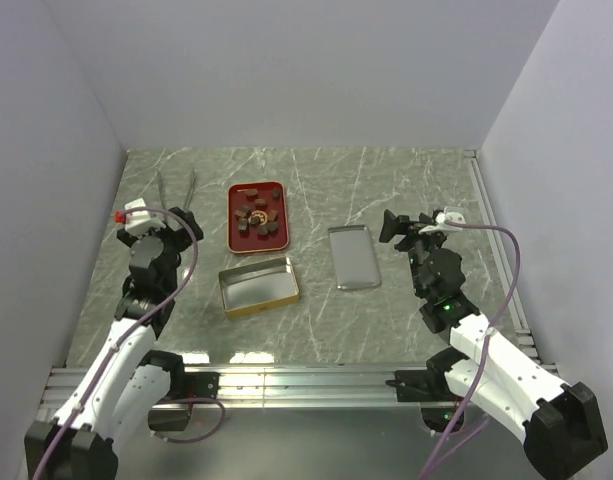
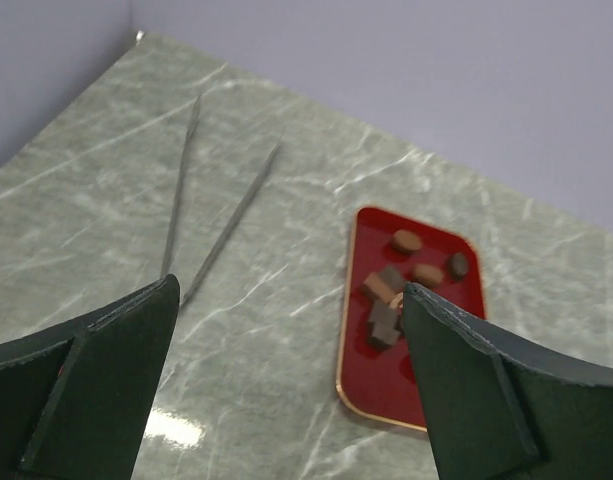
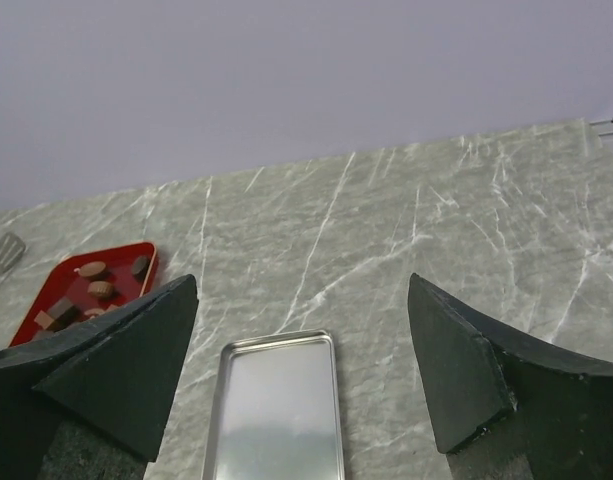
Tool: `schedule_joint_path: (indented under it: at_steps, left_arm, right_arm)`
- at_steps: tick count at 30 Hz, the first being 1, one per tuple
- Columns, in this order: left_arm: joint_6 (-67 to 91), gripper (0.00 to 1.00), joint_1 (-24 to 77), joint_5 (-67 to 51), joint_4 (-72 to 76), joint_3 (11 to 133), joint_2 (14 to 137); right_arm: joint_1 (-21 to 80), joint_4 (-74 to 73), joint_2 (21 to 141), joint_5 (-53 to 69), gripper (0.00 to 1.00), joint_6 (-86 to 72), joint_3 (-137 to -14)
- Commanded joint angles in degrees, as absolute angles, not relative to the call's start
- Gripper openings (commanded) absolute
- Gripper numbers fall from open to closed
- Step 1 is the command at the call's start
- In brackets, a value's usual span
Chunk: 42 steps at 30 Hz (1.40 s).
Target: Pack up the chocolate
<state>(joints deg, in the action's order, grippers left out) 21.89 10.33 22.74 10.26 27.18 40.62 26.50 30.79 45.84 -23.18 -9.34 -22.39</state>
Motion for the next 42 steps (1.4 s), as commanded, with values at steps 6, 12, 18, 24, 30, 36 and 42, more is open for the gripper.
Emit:
schedule_joint_path:
  at_steps: [6,12,18,24,30,36,42]
  left_arm:
    - [20.48,0.99,10.2,26.1,12.22,32.86,48.86]
    - [19.51,0.99,7.66,23.65,8.44,36.12,53.08]
    - [19.6,0.99,-3.42,16.18,6.86,36.82,55.98]
    - [16.27,0.99,-8.08,8.54,6.41,40.77,62.22]
    - [12.13,0.99,-8.17,4.13,8.35,46.05,71.97]
    - [10.55,0.97,-8.0,3.43,6.5,51.24,83.83]
    - [9.32,0.96,-7.73,1.23,8.52,51.68,87.27]
  right_arm:
    - [25.23,32.87,52.99,-24.97,0.93,-6.59,-30.4]
    - [21.98,32.17,58.18,-19.34,0.93,-9.14,-35.85]
    - [18.73,32.25,64.33,-11.96,0.93,-11.68,-42.53]
    - [16.88,33.05,71.89,-4.92,0.93,-14.33,-47.81]
    - [15.56,32.52,73.57,-5.1,0.93,-13.8,-47.73]
    - [14.41,34.19,73.04,-2.73,0.93,-14.59,-46.32]
    - [13.54,35.24,73.48,-2.46,0.93,-15.12,-45.7]
